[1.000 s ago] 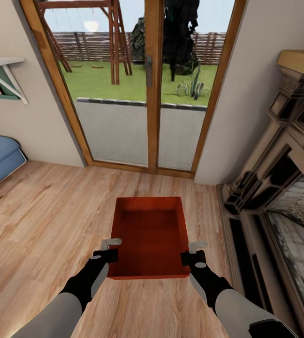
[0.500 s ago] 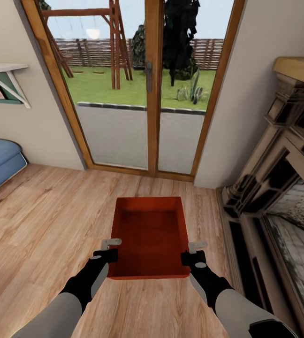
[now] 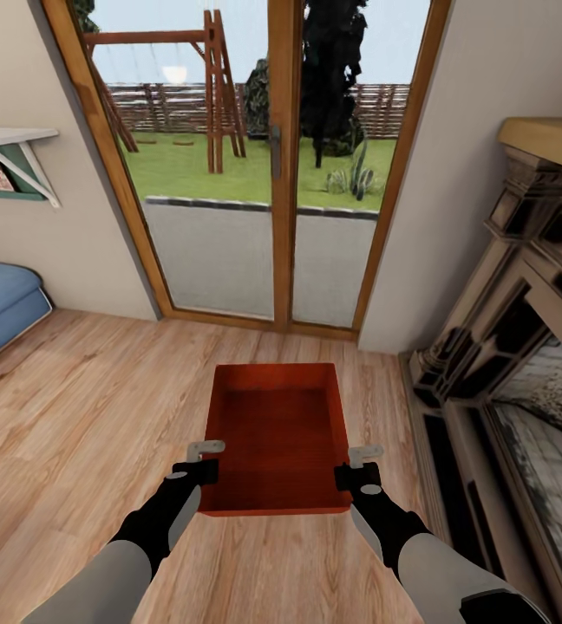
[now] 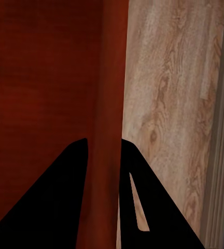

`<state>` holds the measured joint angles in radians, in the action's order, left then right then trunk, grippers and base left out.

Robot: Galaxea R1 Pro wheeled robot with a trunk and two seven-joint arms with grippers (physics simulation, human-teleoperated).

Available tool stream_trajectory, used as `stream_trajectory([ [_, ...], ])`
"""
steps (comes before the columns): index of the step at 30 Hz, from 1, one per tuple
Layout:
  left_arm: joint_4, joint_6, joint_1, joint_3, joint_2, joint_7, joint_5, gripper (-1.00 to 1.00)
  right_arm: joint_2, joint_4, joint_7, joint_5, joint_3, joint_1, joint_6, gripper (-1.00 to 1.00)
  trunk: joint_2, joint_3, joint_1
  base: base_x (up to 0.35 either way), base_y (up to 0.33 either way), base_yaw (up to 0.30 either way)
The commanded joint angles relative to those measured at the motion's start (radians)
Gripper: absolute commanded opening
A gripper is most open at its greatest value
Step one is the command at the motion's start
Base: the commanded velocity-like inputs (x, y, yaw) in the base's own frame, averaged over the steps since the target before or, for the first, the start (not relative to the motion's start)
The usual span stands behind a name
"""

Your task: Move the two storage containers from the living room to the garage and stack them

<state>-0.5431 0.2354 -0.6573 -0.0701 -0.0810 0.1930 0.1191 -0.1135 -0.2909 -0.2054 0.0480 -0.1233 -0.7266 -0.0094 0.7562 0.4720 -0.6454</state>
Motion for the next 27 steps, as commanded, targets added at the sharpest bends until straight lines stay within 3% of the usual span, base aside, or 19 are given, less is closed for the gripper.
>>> stream_trajectory([
  [1,-0.005,0.008,-0.001,0.007,0.004,0.016,-0.017,-1.00,0.003,0.003,-0.008,0.004,0.011,-0.001,-0.001,-1.00,0.001,-0.001,0.000,0.000,0.000,0.000],
  [27,-0.005,0.008,-0.001,0.007,0.004,0.016,-0.017,-1.00,0.003,0.003,-0.008,0.004,0.011,-0.001,-0.003,-1.00,0.001,-0.043,0.000,0.000,0.000,0.000],
])
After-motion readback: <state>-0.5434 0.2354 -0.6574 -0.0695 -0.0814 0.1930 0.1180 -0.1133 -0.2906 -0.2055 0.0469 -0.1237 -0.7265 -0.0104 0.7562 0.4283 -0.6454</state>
